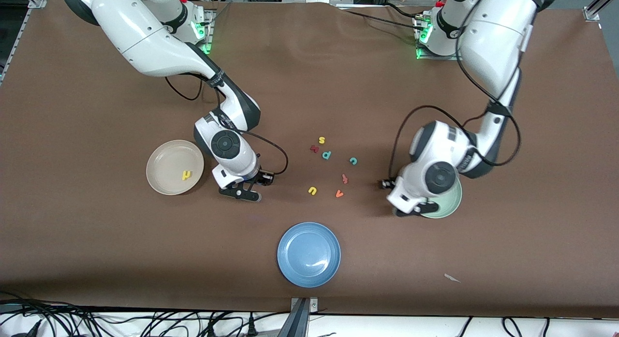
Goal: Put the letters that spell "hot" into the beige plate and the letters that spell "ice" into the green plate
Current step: 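Drop the pink letter on the green plate with the left gripper, then drop the blue ring on the white plate while the left gripper grasps teal letter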
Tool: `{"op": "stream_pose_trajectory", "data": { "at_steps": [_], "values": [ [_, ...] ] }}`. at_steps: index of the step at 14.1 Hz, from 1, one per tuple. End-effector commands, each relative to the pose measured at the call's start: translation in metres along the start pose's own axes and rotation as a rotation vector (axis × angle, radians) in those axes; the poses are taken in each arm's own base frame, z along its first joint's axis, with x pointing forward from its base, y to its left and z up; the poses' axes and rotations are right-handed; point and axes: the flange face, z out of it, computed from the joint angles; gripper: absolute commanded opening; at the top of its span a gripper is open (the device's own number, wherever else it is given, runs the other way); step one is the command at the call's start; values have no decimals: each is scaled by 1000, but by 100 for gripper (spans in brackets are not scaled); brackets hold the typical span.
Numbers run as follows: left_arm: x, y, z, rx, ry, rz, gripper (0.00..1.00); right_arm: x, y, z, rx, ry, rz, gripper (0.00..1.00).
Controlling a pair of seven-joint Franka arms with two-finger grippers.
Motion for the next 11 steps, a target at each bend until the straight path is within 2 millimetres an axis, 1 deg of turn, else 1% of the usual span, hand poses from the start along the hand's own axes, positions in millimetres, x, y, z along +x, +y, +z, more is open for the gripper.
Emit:
{"op": "stream_pose_trajectory", "data": {
  "at_steps": [1, 3, 5, 8, 9, 10, 11],
  "values": [
    [-36, 41, 0, 46, -1, 44, 100, -7, -10, 7, 6, -3, -8, 43],
    [-56, 71, 9, 40, 9, 91, 98, -6, -10, 7, 4, -1, -15, 43],
    [-77, 89, 25, -3, 44, 137, 98, -5, -8, 8, 2, -1, -18, 40],
    [-90, 90, 40, 19, 38, 215, 98, -2, -6, 7, 3, 2, -24, 39],
    [-91, 90, 43, 19, 35, 260, 98, -1, -4, 8, 1, 2, -23, 39],
    [-91, 87, 51, 20, 37, 300, 98, -1, -4, 8, 3, 3, -23, 38],
    [-90, 83, 58, 10, 55, 334, 97, -1, -4, 8, 2, 4, -23, 35]
  ]
}}
